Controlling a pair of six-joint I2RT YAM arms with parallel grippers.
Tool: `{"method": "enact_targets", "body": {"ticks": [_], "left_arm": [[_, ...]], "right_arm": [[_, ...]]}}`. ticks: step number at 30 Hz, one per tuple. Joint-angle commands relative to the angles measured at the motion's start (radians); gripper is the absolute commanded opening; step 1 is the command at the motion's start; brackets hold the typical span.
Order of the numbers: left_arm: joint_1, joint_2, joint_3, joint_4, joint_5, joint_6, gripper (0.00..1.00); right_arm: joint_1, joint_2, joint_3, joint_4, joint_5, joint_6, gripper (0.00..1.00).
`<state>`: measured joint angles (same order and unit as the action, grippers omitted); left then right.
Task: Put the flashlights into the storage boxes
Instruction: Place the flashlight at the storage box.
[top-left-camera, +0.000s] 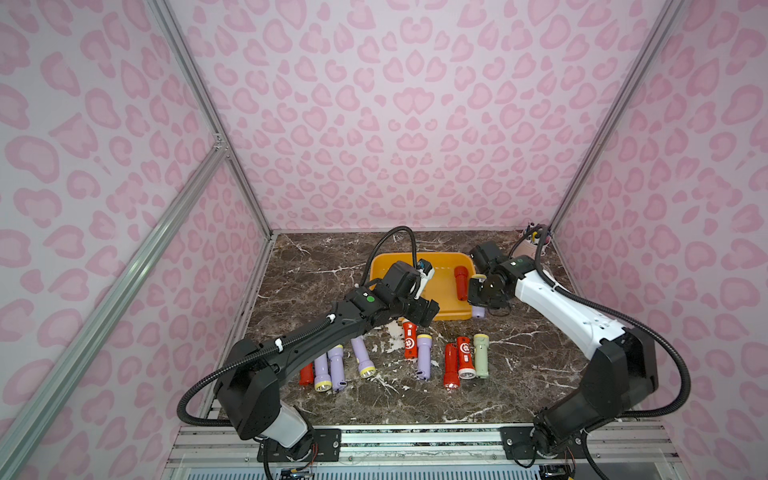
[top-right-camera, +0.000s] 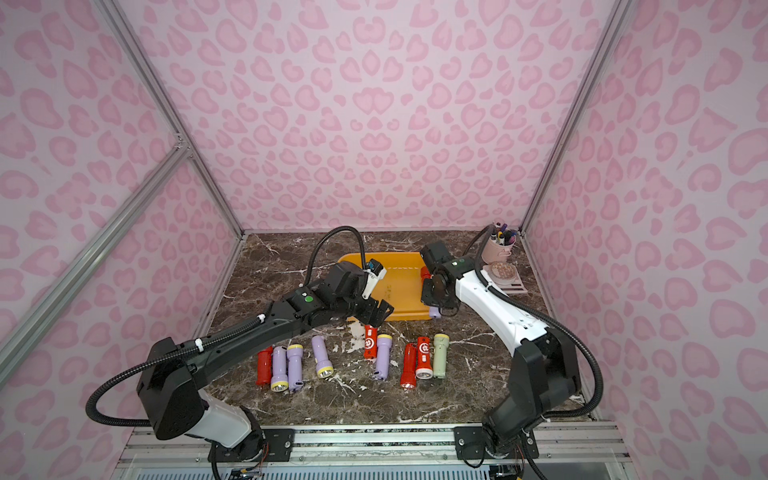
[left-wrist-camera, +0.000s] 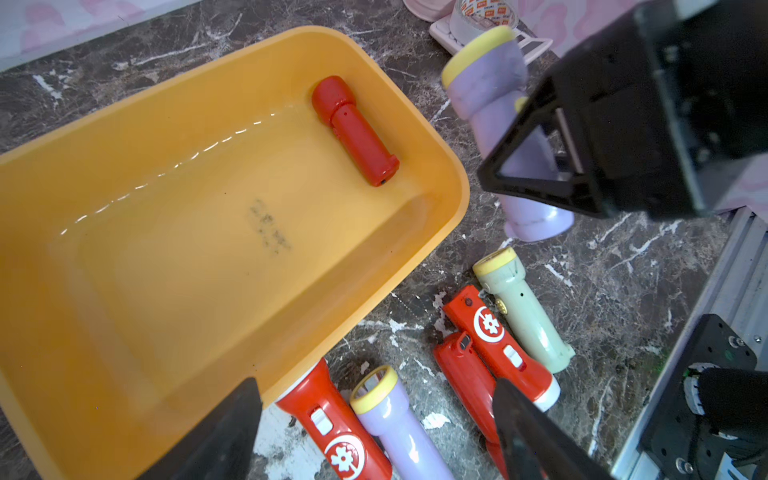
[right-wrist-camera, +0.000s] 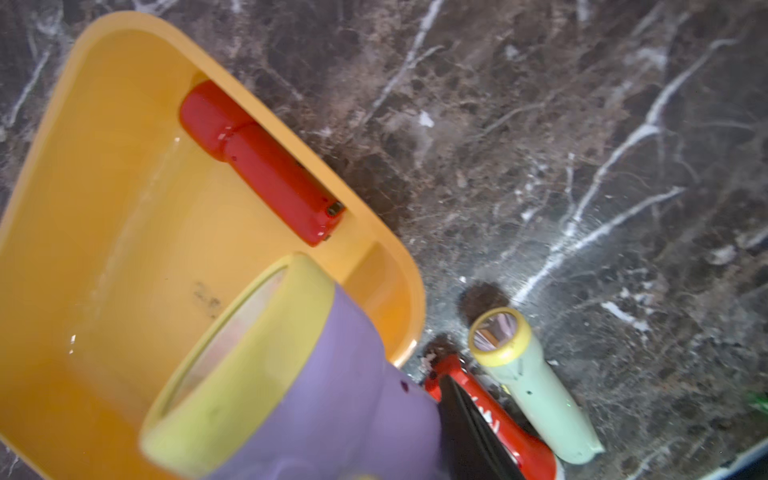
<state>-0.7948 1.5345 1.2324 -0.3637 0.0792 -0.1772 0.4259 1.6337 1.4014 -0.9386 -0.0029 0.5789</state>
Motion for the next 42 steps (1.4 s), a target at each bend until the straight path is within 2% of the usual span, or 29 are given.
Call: {"method": "enact_targets", "body": {"ticks": [1,10,19,32,38,42], "left_arm": [[0.024,-0.006,0.012,0.022,0.041,0.047,0.89],[0.127,-0.018,-0.005,0.006,0.064,0.048,0.89],[0.191,-0.025,-0.027,0.007,0.085,0.050,0.89],[0.210,0.009,-0.015,0.022,0.103,0.030,0.89],[0.210,0.019,-0.002,0.022,0.105,0.013,0.89],[0.210,0.021,0.004,0.023,0.110,0.002,0.89]], "right_arm": [[-0.001,0.087,0.073,0.010,-0.010,-0.061,0.32],[0.000,0.396,0.352,-0.005,-0.060,-0.127,0.32],[-0.018,0.598,0.534,-0.065,-0.052,-0.169,0.32],[-0.077,0.703,0.563,-0.069,-0.062,-0.214,0.34],[-0.089,0.681,0.538,-0.052,-0.073,-0.221,0.42],[-0.089,0.660,0.534,-0.053,-0.081,-0.228,0.52]]}}
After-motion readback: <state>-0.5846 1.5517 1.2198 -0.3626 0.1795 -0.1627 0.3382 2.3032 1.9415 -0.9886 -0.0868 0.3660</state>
